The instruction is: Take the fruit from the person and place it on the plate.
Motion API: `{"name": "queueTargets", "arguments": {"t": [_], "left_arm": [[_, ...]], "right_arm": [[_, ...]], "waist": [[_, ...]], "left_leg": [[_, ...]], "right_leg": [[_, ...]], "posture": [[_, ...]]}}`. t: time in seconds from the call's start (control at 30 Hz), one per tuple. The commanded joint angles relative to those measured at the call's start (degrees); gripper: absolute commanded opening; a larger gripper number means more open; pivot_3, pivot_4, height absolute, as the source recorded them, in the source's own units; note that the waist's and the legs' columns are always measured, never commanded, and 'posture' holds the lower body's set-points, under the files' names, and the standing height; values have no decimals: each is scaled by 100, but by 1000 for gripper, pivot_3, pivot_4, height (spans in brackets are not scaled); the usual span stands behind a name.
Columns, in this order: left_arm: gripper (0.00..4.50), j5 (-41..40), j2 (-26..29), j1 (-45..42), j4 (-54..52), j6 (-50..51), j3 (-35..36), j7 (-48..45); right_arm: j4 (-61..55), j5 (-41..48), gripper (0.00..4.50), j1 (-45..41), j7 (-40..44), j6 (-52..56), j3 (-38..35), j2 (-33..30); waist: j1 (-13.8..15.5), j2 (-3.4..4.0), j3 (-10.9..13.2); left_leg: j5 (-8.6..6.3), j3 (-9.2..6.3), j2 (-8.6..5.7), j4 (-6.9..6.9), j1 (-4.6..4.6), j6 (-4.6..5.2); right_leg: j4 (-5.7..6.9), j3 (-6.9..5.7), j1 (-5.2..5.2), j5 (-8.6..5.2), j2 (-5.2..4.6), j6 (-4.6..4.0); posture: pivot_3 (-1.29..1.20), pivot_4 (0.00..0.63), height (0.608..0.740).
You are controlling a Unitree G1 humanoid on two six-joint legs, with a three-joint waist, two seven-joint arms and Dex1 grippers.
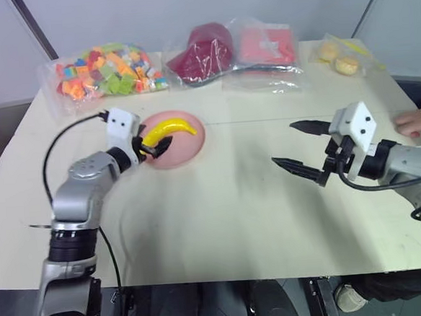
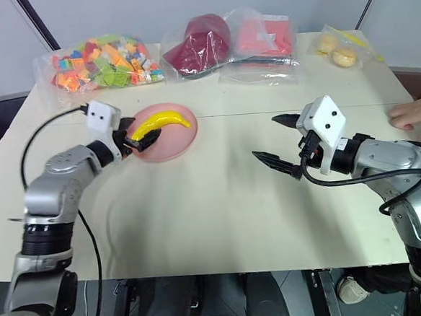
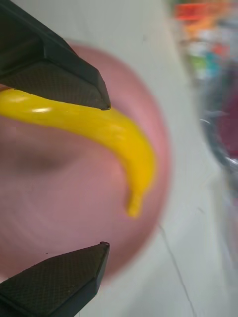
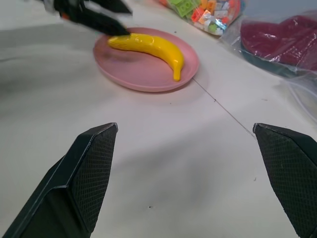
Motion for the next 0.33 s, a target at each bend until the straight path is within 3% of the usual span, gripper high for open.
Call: {"name": "queueTargets", "arguments": {"t": [0.03, 0.33], "left_arm": [[4455, -466, 264, 159, -1001, 713, 500, 72], [4455, -1686, 113, 347, -2960, 2545, 1223, 847]], "right_arm": [[-269, 166, 4500, -5, 16, 12, -149, -6], [-35, 120, 4500, -173, 164, -72, 30, -1]], "waist": [[-10, 0, 0], [10, -2, 1]], "left_leg": [[0, 0, 1, 0, 0, 0], [-1, 0, -1, 2, 1, 2]], "right_leg": [[0, 0, 0, 0, 1, 0], [-2, 0, 6, 0, -1, 0]], "posture": [[0, 150, 740], [0, 150, 740]]}}
